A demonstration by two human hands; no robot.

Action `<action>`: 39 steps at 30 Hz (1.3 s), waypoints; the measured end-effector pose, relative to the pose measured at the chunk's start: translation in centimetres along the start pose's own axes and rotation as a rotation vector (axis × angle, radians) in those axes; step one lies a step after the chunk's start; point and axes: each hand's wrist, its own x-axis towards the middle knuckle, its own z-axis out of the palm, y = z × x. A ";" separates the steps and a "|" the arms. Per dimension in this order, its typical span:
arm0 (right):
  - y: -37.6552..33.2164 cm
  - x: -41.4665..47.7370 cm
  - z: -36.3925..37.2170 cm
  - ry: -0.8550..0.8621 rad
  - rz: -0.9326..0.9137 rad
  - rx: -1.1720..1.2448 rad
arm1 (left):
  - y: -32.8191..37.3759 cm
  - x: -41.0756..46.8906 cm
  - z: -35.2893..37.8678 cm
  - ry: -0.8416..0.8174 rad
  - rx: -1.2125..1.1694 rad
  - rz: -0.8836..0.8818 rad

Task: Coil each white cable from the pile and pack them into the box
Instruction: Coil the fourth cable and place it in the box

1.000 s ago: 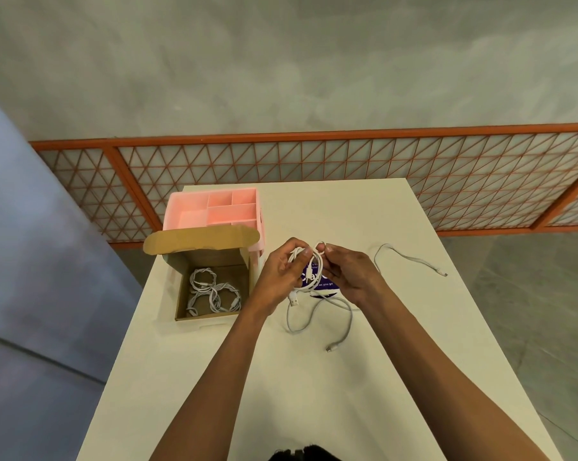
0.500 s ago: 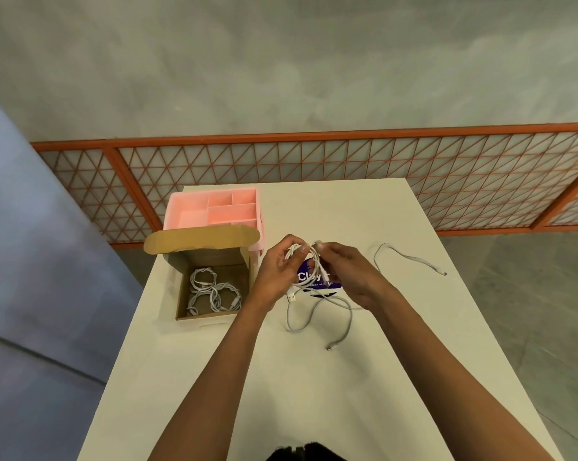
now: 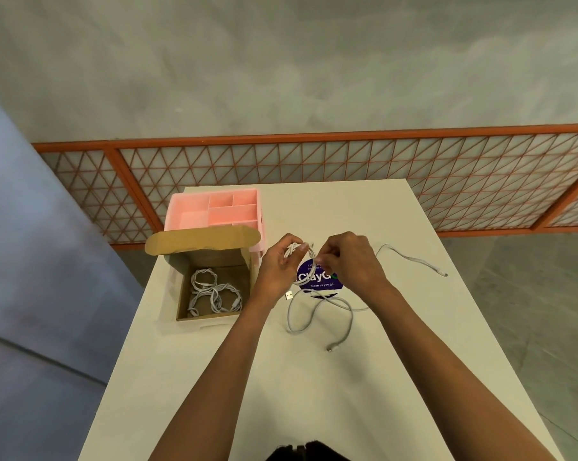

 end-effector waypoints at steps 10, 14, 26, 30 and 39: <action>0.2 -0.6 -1.5 -0.130 0.015 0.289 | -0.6 -0.3 -0.1 0.052 0.057 0.056; 0.4 -0.7 -1.5 -0.164 0.092 0.417 | -1.5 -0.1 -0.1 0.073 0.059 0.055; 1.1 -0.1 -1.0 -0.106 0.114 0.459 | -0.6 -1.0 -0.2 -0.044 0.046 0.100; 1.5 0.0 -1.4 -0.105 0.123 0.492 | -0.3 -1.2 -0.3 -0.071 -0.007 0.051; 2.8 0.3 -2.3 -0.060 0.036 0.306 | -0.1 -1.3 -1.3 -0.384 -0.083 -0.128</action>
